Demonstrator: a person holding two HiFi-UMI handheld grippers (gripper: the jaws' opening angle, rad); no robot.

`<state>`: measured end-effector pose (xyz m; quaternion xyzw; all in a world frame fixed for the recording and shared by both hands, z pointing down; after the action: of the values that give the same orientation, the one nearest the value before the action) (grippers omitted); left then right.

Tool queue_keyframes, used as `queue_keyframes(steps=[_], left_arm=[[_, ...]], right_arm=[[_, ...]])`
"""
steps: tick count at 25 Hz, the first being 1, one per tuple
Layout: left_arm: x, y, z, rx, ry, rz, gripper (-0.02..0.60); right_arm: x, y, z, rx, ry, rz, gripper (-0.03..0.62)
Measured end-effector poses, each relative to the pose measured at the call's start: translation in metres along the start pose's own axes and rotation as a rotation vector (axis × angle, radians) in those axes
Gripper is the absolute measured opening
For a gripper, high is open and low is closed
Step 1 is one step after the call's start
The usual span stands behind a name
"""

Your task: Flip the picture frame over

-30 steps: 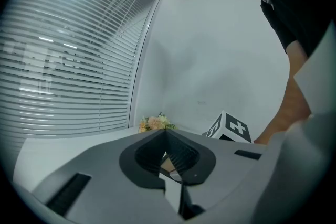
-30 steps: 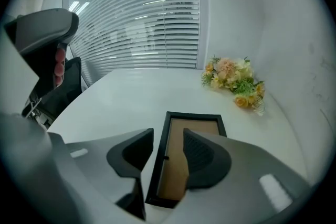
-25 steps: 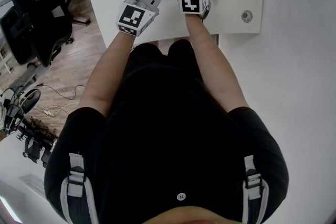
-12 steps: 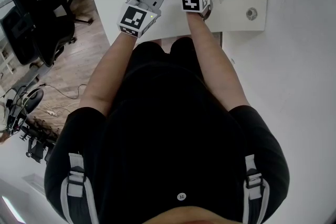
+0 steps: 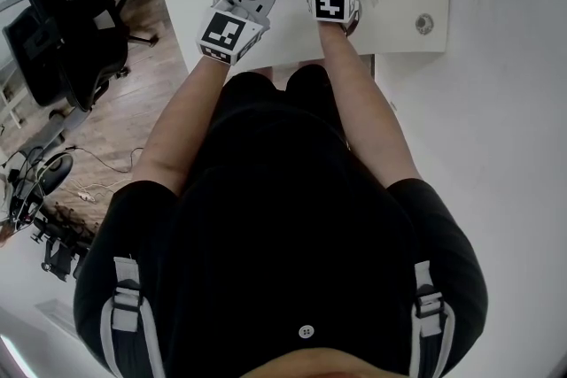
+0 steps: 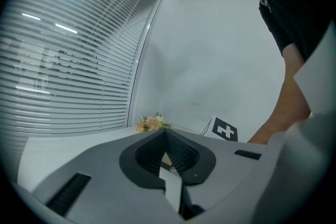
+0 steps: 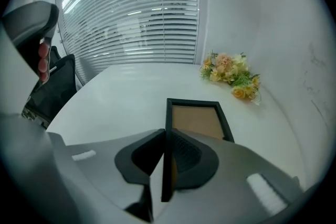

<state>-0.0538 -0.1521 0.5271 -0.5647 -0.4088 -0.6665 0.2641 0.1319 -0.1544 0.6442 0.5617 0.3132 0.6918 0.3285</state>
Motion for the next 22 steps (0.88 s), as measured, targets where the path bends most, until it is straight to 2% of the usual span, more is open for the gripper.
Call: queue_keyframes(steps=[15,22], left_arm=[[-0.027,-0.027,0.005,0.005,0.017,0.053,0.003],[-0.039,-0.036,0.011,0.008,0.032,0.083,0.003]], right_arm=[[-0.013,-0.049,-0.022,-0.036,0.065,0.063,0.051],[-0.011,-0.073,-0.03,-0.102,0.118,0.085,0.051]])
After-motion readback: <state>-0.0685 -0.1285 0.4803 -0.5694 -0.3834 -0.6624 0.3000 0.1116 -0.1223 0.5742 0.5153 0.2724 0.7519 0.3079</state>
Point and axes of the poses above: the fingertips, and each gripper's own axes: y forward along the fingers, z to its right, x out of its underside, the point moved 10 cm from there along -y, backward along the fingers, and after that the axes turned 14 degrees about y, right-handed, at the moved point
